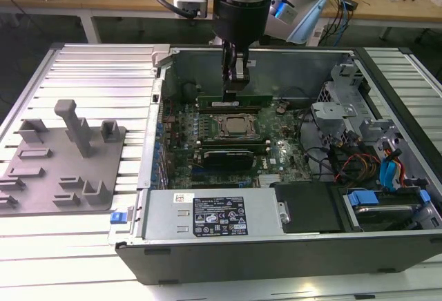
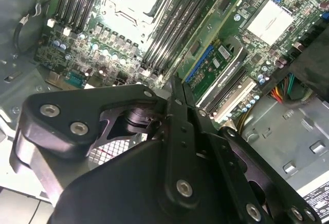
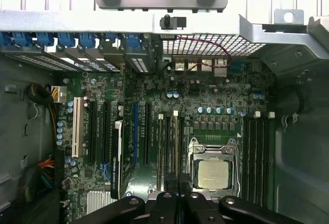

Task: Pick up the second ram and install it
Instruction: 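Insert the second ram into the second slot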

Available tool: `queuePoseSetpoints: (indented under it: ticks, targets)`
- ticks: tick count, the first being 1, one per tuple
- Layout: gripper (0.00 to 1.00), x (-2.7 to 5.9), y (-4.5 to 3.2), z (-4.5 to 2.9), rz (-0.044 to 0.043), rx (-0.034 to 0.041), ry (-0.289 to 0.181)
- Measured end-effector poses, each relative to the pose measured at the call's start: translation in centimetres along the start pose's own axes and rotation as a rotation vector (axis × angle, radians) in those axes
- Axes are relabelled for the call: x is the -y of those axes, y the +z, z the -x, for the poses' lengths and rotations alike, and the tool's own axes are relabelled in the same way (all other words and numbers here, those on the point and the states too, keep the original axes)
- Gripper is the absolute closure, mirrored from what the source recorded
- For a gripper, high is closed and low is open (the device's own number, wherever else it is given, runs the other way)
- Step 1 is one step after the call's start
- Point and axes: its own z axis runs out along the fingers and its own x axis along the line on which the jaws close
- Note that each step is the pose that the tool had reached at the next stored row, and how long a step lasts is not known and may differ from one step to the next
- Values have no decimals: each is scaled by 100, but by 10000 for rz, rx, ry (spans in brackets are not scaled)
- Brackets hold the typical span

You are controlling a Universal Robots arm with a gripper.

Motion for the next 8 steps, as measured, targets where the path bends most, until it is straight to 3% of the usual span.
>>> queuePoseSetpoints:
  ticks: [4, 8]
  targets:
    - [91, 1, 15, 4, 0, 1, 0]
    - [91, 5, 132, 6, 1, -1, -1]
